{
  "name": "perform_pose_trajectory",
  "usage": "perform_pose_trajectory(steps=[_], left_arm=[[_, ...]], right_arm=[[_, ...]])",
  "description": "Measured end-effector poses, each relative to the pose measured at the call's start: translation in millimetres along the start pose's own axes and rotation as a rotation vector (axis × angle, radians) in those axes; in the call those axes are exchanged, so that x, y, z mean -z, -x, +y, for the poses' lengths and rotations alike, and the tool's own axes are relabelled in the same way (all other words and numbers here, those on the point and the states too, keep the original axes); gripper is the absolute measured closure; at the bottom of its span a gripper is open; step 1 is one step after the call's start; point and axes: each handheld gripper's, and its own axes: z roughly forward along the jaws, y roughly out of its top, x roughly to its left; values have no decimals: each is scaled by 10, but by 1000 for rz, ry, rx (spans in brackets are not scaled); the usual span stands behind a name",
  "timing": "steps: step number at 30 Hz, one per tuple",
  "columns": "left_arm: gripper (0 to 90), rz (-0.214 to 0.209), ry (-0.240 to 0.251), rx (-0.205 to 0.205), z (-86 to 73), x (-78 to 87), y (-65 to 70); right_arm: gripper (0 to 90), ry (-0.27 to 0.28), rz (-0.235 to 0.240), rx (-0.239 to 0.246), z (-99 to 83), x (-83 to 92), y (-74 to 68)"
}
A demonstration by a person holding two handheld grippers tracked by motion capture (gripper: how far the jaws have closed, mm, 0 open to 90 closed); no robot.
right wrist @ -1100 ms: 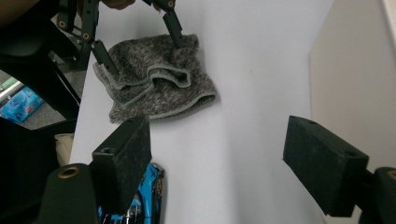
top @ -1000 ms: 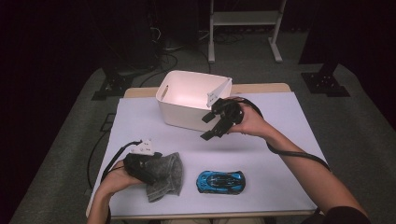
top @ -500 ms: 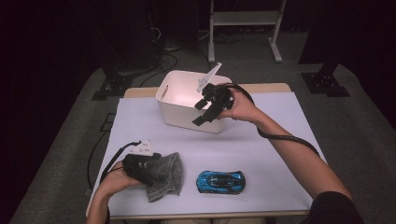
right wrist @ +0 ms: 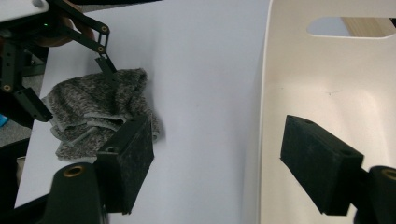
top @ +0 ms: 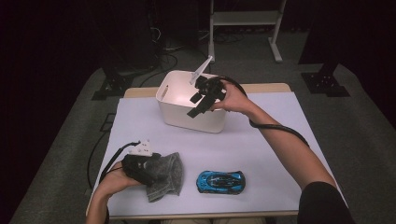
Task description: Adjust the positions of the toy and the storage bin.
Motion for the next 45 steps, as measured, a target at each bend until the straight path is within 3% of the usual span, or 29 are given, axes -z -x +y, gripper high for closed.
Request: perform_pose_trajectory(steps=[13, 21, 29, 39, 45], left_arm=[[116, -15, 22, 2, -6, 15, 4], [116, -23, 13, 6, -23, -2, 5], [116, -24, 13, 11, -43, 11, -4], [116, -25, 15, 12, -44, 9, 5], [116, -30, 15, 13, -44, 2, 12]], right_arm=[[330, -54, -3, -39, 22, -197, 217], [461, -86, -33, -61, 22, -290, 289], [623, -117, -51, -46, 62, -342, 306], [802, -137, -34, -14, 77, -358, 235], [835, -157, -69, 0, 90, -358, 173]])
